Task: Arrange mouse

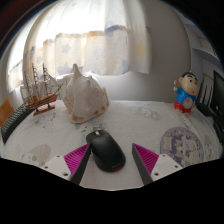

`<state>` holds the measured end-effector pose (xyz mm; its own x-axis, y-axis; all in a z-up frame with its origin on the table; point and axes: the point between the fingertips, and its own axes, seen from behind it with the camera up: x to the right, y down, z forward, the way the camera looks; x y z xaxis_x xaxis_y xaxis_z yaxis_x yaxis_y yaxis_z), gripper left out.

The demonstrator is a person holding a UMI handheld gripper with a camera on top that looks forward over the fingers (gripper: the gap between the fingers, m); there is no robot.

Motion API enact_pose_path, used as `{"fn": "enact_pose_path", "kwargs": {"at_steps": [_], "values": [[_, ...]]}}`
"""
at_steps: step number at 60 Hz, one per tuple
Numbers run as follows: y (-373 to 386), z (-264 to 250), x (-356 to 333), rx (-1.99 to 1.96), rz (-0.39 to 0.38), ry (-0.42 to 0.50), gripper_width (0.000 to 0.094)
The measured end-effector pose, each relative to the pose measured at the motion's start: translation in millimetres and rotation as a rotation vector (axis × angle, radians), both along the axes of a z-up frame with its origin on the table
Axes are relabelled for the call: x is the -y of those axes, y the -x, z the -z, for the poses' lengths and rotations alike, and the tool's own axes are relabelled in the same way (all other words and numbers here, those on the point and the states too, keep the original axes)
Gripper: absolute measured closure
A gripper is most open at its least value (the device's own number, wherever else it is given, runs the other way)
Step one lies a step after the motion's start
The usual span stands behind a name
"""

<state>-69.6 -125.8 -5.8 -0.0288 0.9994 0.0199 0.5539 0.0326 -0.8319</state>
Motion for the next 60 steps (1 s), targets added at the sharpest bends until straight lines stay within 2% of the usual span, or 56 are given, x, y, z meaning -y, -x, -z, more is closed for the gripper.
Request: {"fn": "enact_pose_path", "kwargs": {"at_steps": [15, 23, 27, 32, 41, 51, 60], "values": [[39.3, 3.3, -18.1, 0.009, 0.055, -0.016, 0.0079], [48.7, 8.2, -17.0, 0.027, 0.055, 0.006, 0.0099], [50.8, 8.3, -12.9, 0.027, 0.044, 0.005, 0.0175], [51.2, 9.1, -1.9, 0.034, 0.011, 0.015, 0.0429], [53.1, 1.2, -2.6, 0.037, -0.008, -0.046, 0.0526], [45.5, -71.7, -25.5, -0.029, 0.017, -0.017, 0.0528], [38.3, -134.6, -98.4, -0.082, 0.082, -0.004, 0.0528]]}}
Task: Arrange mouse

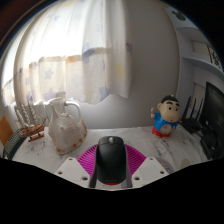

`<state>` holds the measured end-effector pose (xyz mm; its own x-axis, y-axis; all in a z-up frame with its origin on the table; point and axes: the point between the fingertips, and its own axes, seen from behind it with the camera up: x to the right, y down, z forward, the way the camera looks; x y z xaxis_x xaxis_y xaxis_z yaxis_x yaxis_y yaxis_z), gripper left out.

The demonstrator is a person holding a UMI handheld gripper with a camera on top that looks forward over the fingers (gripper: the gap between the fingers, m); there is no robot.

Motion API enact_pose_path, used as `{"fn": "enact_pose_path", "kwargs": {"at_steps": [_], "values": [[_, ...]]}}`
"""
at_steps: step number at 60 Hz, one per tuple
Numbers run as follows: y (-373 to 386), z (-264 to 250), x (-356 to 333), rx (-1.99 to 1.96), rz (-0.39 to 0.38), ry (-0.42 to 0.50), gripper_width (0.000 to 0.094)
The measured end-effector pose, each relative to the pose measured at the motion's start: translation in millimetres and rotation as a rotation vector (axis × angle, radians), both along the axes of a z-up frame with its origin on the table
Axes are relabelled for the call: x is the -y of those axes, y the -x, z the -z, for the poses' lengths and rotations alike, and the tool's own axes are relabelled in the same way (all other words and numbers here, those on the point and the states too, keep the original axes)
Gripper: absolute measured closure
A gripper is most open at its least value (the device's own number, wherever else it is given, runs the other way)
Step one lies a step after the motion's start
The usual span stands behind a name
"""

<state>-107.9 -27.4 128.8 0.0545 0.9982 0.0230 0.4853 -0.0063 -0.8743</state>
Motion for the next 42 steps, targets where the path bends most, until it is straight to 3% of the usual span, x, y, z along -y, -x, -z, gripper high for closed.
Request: {"fn": "enact_pose_path", "kwargs": {"at_steps": [8, 22, 30, 34, 36, 42], "values": [[-10.0, 8.3, -88.6, 0.012, 0.071, -0.030, 0.0530], [-44.3, 117.5, -151.4, 0.136, 0.058, -0.007, 0.0515], [-53.9, 139.8, -155.4, 0.161, 0.046, 0.021, 0.0386], [-59.6, 129.1, -161.5, 0.185, 0.053, 0.013, 0.0061], [-62.8, 116.3, -161.4, 0.183, 0.057, 0.019, 0.0107], [-85.0, 60.5, -163.9, 0.188, 0.069, 0.027, 0.0078]]}}
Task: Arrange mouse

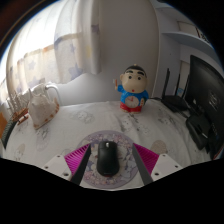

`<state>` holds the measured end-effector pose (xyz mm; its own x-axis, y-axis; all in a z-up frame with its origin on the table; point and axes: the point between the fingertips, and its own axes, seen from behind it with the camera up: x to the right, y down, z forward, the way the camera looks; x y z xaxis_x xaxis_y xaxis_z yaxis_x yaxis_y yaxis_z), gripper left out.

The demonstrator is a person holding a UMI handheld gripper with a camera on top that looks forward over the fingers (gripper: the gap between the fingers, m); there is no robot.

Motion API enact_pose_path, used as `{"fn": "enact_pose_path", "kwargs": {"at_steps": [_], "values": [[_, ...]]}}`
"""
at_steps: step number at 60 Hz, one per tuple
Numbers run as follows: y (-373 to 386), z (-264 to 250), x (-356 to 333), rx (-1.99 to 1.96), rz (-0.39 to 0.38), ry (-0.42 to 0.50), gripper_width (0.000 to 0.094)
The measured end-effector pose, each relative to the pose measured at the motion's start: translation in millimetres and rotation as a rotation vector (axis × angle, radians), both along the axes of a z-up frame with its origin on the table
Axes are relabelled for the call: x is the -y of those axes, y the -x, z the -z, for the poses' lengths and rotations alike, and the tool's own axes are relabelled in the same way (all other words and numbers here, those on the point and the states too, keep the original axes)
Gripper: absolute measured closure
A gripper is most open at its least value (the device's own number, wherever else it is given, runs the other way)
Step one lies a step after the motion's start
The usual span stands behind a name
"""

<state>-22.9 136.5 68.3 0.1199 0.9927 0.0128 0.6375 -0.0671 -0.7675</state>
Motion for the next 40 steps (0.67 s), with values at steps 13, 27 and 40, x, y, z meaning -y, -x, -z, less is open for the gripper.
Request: {"fn": "enact_pose_path", "kwargs": {"at_steps": [13, 27, 40], "values": [[-89.4, -126.3, 5.3, 0.000, 0.031, -0.012, 0.0080], [-153.0, -174.1, 15.8, -0.003, 0.038, -0.012, 0.0081], [-169.2, -161.1, 19.4, 0.028, 0.046, -0.017, 0.0081]]}}
